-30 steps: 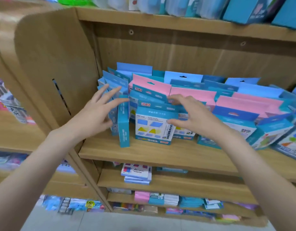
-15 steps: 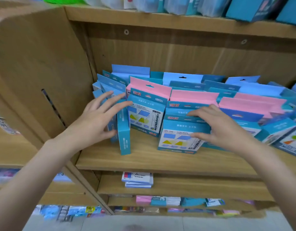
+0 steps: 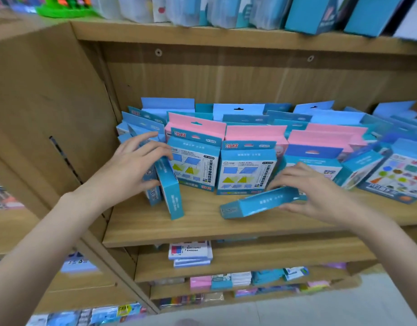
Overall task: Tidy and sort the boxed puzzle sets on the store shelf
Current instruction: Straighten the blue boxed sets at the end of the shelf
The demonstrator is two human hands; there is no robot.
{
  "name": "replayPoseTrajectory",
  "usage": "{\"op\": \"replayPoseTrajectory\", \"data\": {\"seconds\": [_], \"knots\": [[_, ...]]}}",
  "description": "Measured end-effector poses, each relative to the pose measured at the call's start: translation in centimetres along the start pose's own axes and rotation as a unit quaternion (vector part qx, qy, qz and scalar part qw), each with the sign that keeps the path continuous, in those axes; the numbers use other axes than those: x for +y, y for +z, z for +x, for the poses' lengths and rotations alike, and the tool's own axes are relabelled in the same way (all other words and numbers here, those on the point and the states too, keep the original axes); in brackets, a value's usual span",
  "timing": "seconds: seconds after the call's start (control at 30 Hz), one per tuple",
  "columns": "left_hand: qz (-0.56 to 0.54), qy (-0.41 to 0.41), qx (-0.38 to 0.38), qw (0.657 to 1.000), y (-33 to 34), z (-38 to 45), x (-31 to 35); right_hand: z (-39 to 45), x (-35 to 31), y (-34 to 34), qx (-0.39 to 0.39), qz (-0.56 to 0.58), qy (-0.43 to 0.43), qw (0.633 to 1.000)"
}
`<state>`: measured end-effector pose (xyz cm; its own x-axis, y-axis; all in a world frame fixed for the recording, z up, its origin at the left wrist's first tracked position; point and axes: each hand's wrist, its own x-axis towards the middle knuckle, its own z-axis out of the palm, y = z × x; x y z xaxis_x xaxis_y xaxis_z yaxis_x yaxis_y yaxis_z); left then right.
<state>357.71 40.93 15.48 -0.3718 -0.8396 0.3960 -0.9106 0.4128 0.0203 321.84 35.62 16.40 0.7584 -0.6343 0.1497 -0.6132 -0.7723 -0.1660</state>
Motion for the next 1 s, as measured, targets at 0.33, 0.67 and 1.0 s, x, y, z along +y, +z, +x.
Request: {"op": "replayPoseTrajectory", "data": {"seconds": [0.33, 0.67, 1.0], "knots": [[-0.006, -0.011, 0.035, 0.999, -1.1, -0.9, 1.2, 4.5, -3.6, 1.0, 0.039, 0.058, 0.121, 0.99], [-0.047, -0.124, -0.006, 0.991, -0.7, -0.9, 0.7, 9.9, -6.9, 3.5, 0.119, 0.076, 0.079, 0.987], [0.129, -0.097, 0.04, 0.986, 0.8, -1.1, 2.7, 5.9, -3.3, 3.0, 0.182, 0.08, 0.08, 0.977]]}}
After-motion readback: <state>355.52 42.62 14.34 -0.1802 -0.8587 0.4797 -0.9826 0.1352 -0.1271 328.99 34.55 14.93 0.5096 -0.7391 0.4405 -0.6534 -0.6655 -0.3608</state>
